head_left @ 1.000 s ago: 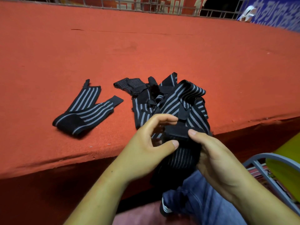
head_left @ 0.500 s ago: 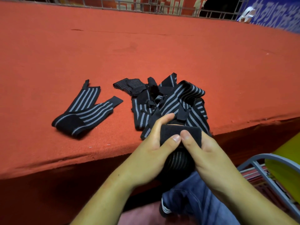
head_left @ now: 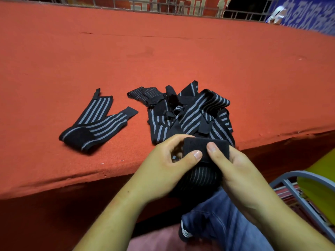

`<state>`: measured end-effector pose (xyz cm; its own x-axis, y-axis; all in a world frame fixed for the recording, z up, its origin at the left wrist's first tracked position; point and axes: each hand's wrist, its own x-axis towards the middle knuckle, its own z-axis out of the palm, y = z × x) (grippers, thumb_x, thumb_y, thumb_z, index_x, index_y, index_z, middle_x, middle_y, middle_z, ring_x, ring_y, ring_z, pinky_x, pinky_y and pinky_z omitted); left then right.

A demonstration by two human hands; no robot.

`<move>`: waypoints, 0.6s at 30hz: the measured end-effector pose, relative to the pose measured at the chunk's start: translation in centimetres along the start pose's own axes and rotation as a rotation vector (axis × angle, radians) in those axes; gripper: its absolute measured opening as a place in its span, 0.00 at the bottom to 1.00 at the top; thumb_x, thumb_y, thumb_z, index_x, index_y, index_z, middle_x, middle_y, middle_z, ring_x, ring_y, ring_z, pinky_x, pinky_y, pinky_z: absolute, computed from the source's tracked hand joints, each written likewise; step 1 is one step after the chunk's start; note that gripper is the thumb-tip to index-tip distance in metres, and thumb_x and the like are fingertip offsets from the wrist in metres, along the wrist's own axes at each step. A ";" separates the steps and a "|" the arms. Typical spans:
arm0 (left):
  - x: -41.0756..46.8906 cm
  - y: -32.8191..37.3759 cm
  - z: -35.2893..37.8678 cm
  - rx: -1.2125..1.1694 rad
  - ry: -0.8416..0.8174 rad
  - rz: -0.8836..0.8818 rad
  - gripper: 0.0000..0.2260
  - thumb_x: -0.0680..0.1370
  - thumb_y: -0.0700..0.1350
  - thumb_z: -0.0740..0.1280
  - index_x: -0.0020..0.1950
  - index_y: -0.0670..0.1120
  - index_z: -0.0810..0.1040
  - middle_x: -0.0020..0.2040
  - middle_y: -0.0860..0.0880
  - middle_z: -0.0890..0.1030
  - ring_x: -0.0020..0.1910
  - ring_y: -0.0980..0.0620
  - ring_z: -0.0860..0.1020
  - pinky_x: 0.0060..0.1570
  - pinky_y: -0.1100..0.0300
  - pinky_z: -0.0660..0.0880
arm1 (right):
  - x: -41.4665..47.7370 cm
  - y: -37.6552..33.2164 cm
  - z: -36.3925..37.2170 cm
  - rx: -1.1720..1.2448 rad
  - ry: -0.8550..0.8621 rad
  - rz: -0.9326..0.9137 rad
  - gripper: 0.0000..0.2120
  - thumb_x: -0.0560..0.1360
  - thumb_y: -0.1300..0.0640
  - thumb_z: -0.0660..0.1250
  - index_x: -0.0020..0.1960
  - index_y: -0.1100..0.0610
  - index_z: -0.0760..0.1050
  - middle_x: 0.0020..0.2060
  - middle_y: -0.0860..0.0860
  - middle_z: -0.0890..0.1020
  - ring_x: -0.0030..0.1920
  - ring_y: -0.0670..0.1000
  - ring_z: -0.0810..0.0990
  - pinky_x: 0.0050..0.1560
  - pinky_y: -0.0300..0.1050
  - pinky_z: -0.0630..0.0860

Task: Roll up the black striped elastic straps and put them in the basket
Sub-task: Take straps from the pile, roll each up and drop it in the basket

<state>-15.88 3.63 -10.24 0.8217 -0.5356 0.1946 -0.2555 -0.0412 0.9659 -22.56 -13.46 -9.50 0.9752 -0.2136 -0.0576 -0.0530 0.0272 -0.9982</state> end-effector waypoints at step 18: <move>0.0 0.6 -0.3 0.023 0.078 0.107 0.17 0.77 0.34 0.73 0.61 0.54 0.80 0.57 0.57 0.84 0.58 0.57 0.82 0.63 0.60 0.76 | -0.3 -0.6 0.0 0.182 -0.181 0.200 0.28 0.78 0.34 0.58 0.63 0.50 0.85 0.62 0.55 0.86 0.65 0.53 0.84 0.71 0.56 0.72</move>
<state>-15.85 3.85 -9.57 0.8264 -0.4704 0.3096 -0.3546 -0.0075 0.9350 -22.80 -13.43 -8.85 0.9725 -0.0099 -0.2327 -0.2243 0.2286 -0.9473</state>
